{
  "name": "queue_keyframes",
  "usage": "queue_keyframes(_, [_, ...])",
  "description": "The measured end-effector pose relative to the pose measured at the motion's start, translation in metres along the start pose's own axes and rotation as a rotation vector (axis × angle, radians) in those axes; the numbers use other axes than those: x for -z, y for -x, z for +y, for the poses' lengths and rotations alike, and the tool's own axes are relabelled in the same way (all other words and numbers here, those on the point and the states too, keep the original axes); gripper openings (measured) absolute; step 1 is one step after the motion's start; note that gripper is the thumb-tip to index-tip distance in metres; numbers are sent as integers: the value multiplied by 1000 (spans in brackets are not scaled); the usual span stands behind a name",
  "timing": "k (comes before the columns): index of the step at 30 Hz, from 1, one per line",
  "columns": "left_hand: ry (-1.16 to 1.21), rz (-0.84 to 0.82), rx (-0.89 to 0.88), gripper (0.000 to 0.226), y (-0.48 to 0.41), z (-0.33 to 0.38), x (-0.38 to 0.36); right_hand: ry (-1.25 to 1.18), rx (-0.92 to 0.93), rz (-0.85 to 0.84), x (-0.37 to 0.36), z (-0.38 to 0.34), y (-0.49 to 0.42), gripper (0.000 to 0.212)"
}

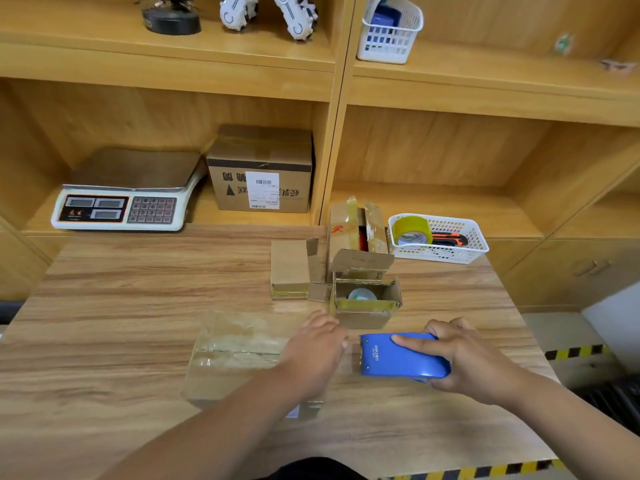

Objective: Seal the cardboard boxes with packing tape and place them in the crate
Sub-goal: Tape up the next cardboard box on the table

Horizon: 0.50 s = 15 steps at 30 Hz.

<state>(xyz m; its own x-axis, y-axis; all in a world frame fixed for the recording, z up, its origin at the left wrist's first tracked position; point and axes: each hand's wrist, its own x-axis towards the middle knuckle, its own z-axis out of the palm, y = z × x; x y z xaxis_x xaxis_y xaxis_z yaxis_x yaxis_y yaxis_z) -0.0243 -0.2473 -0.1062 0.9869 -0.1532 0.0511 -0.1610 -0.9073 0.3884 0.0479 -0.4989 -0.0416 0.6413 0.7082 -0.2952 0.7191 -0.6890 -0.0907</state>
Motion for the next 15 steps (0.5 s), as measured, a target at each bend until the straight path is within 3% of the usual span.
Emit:
queue_keyframes(7, [43, 66, -24, 26, 2, -2, -5, -60, 19, 3, 13, 10, 13, 69])
queue_keyframes(12, [24, 32, -34, 11, 1, -3, -9, 34, 9, -1, 16, 19, 18, 72])
queue_keyframes(15, [36, 24, -2, 13, -1, -3, -12, 104, 5, -6, 16, 14, 14, 77])
